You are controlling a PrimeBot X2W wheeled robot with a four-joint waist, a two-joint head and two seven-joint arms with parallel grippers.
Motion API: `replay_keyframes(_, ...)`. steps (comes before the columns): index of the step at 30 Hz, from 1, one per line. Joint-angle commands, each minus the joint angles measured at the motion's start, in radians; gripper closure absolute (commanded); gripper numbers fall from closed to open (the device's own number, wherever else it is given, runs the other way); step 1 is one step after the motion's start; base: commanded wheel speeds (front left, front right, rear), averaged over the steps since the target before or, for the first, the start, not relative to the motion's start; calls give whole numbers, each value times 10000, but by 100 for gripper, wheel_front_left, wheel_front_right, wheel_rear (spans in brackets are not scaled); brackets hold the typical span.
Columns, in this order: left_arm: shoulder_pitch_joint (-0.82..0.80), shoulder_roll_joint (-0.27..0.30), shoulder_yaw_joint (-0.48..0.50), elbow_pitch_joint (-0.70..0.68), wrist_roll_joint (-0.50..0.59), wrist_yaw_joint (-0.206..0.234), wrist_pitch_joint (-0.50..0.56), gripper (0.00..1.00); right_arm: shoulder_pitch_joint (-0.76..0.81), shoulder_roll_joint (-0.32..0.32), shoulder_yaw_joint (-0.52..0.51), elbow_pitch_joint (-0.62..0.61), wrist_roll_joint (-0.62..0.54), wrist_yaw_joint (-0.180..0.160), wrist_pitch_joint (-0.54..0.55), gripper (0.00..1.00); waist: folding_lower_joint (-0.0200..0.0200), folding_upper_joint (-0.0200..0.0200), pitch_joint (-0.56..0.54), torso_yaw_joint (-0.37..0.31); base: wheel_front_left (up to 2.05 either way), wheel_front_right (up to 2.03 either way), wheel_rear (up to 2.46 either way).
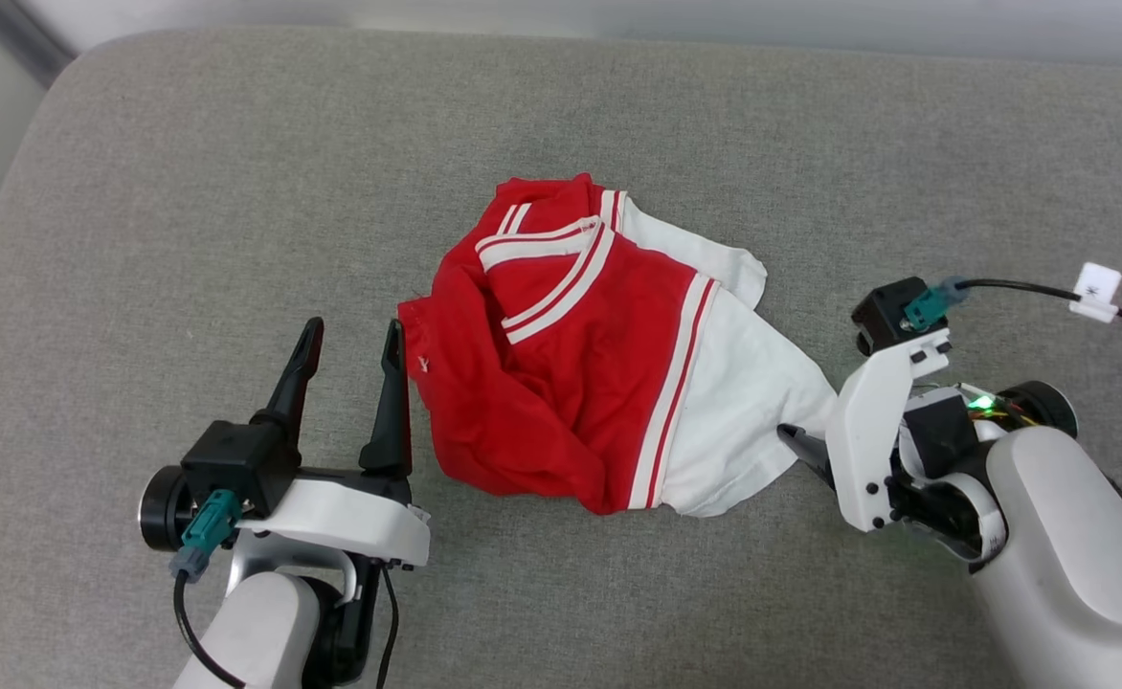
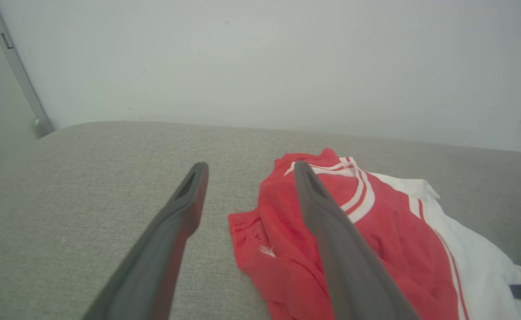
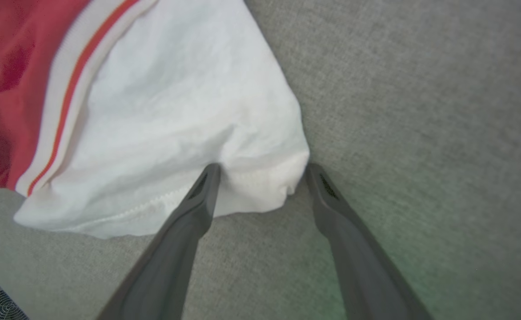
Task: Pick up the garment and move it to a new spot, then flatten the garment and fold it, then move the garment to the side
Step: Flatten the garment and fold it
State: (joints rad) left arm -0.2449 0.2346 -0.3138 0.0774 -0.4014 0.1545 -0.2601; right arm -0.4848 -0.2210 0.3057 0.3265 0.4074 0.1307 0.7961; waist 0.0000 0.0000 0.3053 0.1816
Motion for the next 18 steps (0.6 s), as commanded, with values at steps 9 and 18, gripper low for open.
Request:
replay_keyframes(9,215,-204,423,296,335,-309,-62,0,-236,-110,997,458,1097,0,17,100,0,0,-448,-323,0,0,0)
replay_keyframes(18,692,-22,708,328,423,-266,-52,0,350,-956,-32,-1043,900,-3,-1671,100,0,0,-1183,-990,0,0,0)
